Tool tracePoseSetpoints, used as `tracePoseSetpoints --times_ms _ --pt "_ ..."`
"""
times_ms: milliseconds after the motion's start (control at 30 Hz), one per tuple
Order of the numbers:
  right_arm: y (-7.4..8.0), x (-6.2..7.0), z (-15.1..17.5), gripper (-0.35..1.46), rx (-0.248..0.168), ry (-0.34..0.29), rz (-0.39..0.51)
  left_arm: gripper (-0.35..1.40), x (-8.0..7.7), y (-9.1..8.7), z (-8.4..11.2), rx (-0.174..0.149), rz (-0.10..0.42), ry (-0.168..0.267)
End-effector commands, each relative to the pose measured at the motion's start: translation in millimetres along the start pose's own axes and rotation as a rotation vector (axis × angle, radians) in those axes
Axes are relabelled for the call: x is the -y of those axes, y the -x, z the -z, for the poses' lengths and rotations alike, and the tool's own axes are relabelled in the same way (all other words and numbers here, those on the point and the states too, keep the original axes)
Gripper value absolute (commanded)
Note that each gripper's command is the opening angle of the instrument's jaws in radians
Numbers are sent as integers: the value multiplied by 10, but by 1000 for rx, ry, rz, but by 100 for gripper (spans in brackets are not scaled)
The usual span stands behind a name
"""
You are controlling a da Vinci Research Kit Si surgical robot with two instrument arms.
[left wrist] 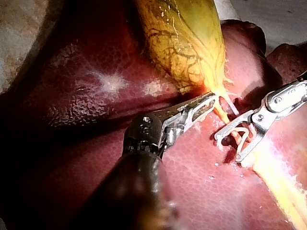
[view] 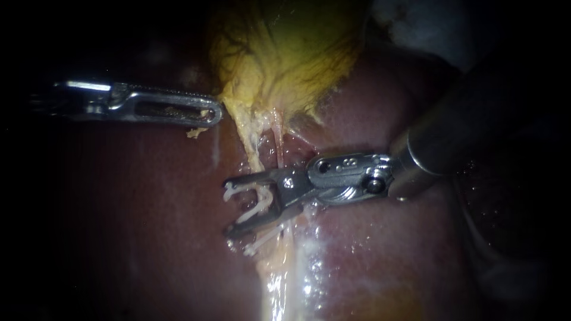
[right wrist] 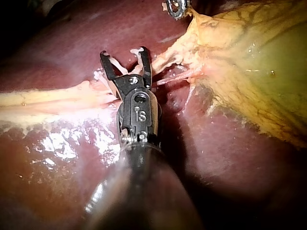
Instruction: Clipping second clip left tube
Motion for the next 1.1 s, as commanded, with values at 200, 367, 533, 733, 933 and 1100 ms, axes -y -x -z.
tracePoseSetpoints --times_ms 200,367,533,733,933,1100 --pt "-8 9 9 53 -19 -11 -4 -35 0 -1 0 0 0 0" --pt "-17 14 28 55 -29 -19 -17 -35 -1 -1 0 3 -1 -2" --pt "-23 17 58 53 -40 -38 -37 -35 -2 -1 2 2 -1 -3" --pt "-13 15 74 53 -38 -51 -80 -35 -3 -2 3 2 -1 -4" --pt "4 5 76 53 -28 -56 -135 -35 -3 -2 4 2 -1 -4" --pt "23 -4 71 53 -18 -58 -177 -35 -3 -2 4 1 -2 -4"
